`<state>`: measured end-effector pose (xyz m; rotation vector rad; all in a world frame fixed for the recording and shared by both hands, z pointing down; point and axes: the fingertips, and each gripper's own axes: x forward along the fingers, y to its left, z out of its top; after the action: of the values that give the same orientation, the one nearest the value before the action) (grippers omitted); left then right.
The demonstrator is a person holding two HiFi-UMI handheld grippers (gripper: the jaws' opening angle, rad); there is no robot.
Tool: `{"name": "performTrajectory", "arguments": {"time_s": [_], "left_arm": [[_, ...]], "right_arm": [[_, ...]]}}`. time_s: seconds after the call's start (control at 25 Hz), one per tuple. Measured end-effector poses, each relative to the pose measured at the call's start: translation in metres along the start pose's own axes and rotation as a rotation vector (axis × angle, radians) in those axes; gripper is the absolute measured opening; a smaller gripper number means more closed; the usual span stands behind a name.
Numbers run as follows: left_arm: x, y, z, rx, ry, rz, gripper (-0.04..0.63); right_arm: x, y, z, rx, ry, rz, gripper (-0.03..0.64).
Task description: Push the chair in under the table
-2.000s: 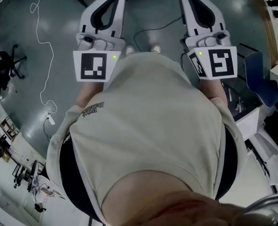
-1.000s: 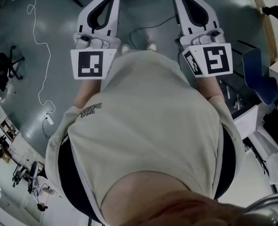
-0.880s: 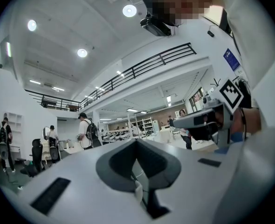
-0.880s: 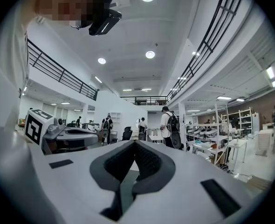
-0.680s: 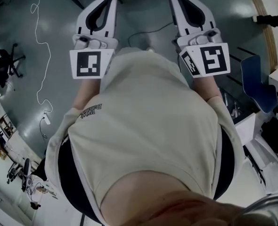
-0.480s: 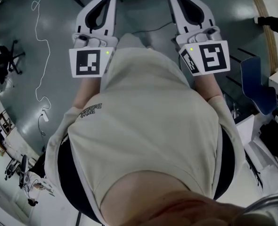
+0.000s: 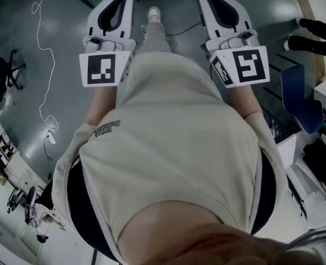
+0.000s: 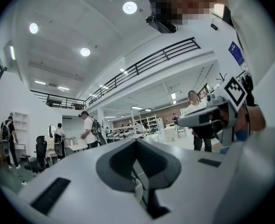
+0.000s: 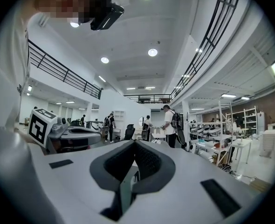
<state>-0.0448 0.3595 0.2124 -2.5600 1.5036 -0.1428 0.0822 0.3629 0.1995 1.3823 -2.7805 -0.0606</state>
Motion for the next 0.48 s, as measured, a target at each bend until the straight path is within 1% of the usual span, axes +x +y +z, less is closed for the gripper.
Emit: {"name": "performTrajectory", "arguments": {"time_s": [0.16,0.28,0.36,0.48], "left_arm": [[0.022,0.012,-0.019,-0.011,0.008,-0.009,0.011],[0.041,0.029,-0.037,-0.034,0.051,-0.016,0.011],[0.055,0.045,-0.044,-0.034,0.065,-0.011,0.011],[0.083,0.061,-0.041,-0.043,0.032,-0.015,0.011]], "right_arm": [[0.020,-0.015,-0.013,-0.005,0.018,-0.008,0.009],[0.045,-0.029,-0.017,-0.003,0.027,-0.016,0.009],[0.064,-0.036,-0.019,0.000,0.035,-0.014,0.009],[0.092,-0.048,-0.024,-0.001,0.058,-0.007,0.009]]}}
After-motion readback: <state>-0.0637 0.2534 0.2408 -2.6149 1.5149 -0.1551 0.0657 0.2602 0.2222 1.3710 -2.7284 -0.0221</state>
